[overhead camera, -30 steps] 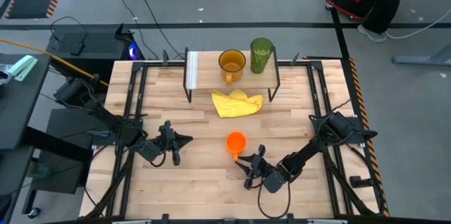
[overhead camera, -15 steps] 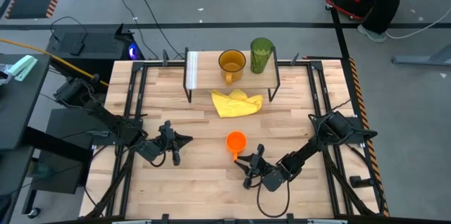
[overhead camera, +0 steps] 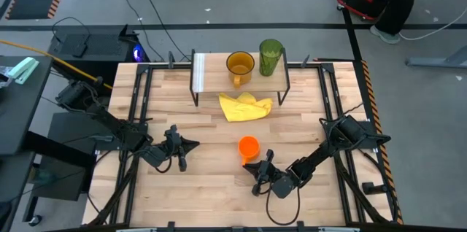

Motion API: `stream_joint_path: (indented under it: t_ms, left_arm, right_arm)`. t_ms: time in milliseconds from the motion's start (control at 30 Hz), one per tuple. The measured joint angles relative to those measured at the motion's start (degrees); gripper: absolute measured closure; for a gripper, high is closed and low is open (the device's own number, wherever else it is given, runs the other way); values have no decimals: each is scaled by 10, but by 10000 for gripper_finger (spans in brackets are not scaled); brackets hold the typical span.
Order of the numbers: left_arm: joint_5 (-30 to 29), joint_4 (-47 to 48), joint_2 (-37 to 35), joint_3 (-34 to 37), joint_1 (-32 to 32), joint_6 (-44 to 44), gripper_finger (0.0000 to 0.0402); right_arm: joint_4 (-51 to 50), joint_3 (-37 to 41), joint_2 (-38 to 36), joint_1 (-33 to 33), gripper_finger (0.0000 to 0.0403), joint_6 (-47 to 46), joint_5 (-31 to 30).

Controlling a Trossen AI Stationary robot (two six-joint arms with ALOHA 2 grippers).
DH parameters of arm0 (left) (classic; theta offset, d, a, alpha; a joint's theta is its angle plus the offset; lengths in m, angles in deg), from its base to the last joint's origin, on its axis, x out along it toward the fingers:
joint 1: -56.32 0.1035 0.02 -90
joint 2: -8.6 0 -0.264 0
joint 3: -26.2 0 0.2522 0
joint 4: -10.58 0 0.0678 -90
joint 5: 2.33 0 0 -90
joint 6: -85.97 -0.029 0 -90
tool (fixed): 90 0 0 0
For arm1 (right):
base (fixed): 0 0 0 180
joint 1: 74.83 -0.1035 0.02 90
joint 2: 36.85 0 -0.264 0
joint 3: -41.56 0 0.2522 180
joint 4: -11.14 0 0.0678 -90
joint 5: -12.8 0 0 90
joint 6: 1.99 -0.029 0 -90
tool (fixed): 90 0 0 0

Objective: Stack small to large cups/mugs on shelf
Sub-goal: Put the orange mug on the shelf

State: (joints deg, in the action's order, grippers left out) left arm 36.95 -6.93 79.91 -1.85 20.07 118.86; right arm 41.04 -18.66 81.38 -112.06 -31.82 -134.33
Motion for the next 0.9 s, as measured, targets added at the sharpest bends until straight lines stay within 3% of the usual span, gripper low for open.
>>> stream_joint_path:
  t_ms: [267, 633, 900]
  left_arm:
    - [0, 0, 0, 0, 0, 0, 374]
    - [0, 1, 0, 0, 0, 0, 384]
    - [0, 2, 0, 0, 0, 0, 378]
  right_arm:
    - [0, 0, 0, 0, 385, 5, -1]
    - [79, 0, -12, -17, 398, 93, 14]
    - [102, 0, -34, -7, 400, 142, 54]
